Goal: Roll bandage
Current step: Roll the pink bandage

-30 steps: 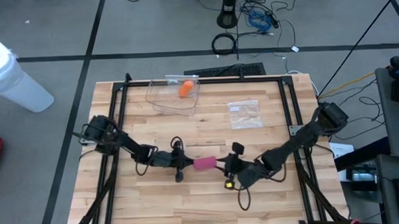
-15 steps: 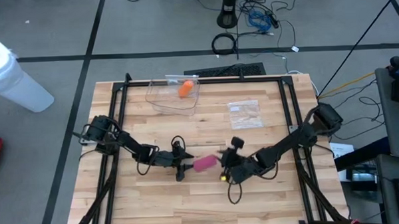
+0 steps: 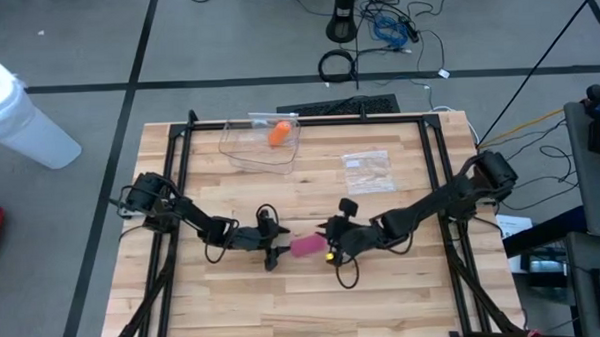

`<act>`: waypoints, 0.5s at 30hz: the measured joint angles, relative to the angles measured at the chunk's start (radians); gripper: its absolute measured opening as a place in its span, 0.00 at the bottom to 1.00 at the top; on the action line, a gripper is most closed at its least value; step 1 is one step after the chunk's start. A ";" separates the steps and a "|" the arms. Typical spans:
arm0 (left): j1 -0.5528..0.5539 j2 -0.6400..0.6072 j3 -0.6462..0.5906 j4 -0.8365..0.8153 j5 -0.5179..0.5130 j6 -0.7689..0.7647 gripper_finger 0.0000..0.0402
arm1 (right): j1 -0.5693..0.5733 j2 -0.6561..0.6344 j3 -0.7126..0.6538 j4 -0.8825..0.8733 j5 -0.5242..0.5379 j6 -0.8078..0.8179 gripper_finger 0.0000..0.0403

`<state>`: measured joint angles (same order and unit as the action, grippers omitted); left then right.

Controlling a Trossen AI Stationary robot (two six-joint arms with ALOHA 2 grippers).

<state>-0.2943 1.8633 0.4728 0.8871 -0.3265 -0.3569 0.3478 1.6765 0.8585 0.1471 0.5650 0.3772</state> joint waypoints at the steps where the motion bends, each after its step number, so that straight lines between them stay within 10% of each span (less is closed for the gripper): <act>1: 0.000 0.000 0.000 -0.003 -0.013 0.000 0.69 | 0.000 0.017 0.000 0.037 -0.003 -0.027 0.18; 15: -0.002 -0.001 0.000 -0.014 -0.021 0.050 0.71 | -0.002 0.205 0.000 0.412 0.073 -0.262 0.18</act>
<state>-0.2966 1.8622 0.4728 0.8730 -0.3478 -0.3069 0.3454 1.8812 0.8585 0.5587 0.6375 0.1152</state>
